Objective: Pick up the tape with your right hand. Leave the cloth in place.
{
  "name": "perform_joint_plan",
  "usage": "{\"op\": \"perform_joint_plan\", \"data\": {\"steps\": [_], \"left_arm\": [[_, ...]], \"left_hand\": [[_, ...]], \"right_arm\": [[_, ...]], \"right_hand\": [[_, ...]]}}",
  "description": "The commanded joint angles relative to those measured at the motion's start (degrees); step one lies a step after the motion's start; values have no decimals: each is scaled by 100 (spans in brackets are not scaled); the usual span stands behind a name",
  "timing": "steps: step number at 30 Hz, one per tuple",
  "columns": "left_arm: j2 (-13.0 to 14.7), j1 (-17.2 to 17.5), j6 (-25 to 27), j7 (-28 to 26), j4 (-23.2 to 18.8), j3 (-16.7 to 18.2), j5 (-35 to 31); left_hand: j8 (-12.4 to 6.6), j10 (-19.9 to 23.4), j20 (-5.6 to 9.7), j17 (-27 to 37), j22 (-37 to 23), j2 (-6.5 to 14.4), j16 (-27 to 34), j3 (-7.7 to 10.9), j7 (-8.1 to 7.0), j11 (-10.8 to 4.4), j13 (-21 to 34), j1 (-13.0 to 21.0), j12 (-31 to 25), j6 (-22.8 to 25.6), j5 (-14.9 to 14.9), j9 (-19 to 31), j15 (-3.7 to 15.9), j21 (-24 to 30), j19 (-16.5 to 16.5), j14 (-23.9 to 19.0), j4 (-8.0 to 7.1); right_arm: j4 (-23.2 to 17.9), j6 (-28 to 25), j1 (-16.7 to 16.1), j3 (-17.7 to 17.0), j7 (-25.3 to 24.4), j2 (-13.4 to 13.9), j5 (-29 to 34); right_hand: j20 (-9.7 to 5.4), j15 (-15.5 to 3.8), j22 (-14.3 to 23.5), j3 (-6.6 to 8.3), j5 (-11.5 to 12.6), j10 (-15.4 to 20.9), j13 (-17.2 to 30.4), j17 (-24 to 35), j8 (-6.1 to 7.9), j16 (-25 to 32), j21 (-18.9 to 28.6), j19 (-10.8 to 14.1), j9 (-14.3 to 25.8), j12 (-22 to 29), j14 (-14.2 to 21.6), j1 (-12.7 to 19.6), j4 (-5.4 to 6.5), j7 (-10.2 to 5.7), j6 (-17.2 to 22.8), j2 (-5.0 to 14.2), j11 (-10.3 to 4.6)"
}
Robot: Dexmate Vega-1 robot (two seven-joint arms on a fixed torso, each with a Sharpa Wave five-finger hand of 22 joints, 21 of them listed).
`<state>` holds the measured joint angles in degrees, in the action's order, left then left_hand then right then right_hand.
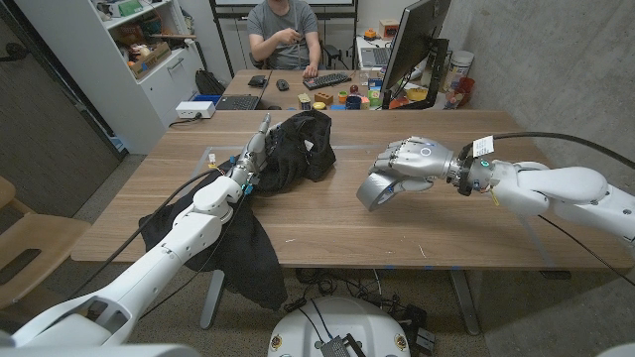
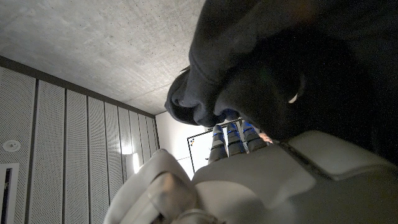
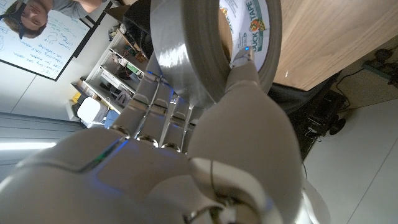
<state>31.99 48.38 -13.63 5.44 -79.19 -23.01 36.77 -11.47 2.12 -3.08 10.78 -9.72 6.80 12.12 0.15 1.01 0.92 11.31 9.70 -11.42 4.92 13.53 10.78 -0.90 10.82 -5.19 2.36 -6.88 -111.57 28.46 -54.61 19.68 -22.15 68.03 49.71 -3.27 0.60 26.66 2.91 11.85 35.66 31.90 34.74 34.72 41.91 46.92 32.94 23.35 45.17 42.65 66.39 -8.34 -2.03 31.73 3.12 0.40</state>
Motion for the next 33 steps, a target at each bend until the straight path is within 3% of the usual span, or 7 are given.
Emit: {"op": "perform_joint_plan", "data": {"steps": [1,4,9,13,19,27,33], "left_arm": [[-53,-53,-66,60,126,3,31],[-133,-59,-70,263,174,76,307],[-95,-85,-126,206,138,58,176],[-85,-94,-130,193,122,52,147],[-47,-54,-158,151,51,91,138],[16,63,-141,48,-75,155,161],[28,101,-138,10,-104,166,159]], "left_hand": [[-14,33,4,17,-29,-15,26,-6,2,9,25,14,-21,25,4,16,23,27,-53,-2,-24],[-10,34,4,17,-29,-13,26,-4,4,12,25,15,-20,21,4,16,18,26,-52,-2,-24],[-9,38,9,16,-29,-8,28,2,0,-4,25,23,-20,22,5,16,29,28,-61,-10,-21],[-8,40,4,15,-28,-2,27,8,3,3,25,32,-19,24,6,16,29,25,-60,-10,-16],[-5,44,7,13,-28,3,27,17,1,5,25,45,-19,20,7,16,26,23,-62,-12,-10],[-3,43,4,12,-27,6,27,24,1,-2,25,57,-16,22,7,16,28,20,-59,-15,-3],[-3,47,3,11,-27,6,26,29,-2,1,25,67,-15,27,7,16,33,18,-60,-16,2]], "right_arm": [[-471,-255,-5,-867,304,-126,-753],[-459,-194,58,-1107,248,-272,-1013],[-478,-239,240,-1406,242,-606,-1289],[-424,-292,474,-1448,113,-910,-1187],[-37,-447,844,-1295,104,-1426,-1570],[126,-358,1000,-1123,191,-1410,-1458],[53,-361,849,-1178,248,-1338,-1441]], "right_hand": [[-845,-1414,36,514,-10,1224,267,97,575,61,87,34,13,317,574,675,339,-800,856,718,-1171],[-843,-1414,51,521,-12,1229,262,105,578,59,134,29,15,309,585,679,340,-798,866,715,-1171],[-841,-1414,66,526,-17,1240,261,105,576,54,184,15,17,305,601,680,343,-794,860,711,-1171],[-838,-1414,77,527,-20,1243,261,98,575,44,224,0,19,300,611,672,351,-797,856,710,-1169],[-835,-1414,95,529,-23,1247,261,89,575,26,299,-29,23,292,626,666,356,-792,857,700,-1172],[-832,-1414,115,535,-25,1253,256,87,583,2,398,-67,27,277,634,669,353,-781,878,690,-1175],[-830,-1414,126,538,-27,1262,253,88,588,-13,469,-96,31,268,643,666,354,-785,892,687,-1174]]}}
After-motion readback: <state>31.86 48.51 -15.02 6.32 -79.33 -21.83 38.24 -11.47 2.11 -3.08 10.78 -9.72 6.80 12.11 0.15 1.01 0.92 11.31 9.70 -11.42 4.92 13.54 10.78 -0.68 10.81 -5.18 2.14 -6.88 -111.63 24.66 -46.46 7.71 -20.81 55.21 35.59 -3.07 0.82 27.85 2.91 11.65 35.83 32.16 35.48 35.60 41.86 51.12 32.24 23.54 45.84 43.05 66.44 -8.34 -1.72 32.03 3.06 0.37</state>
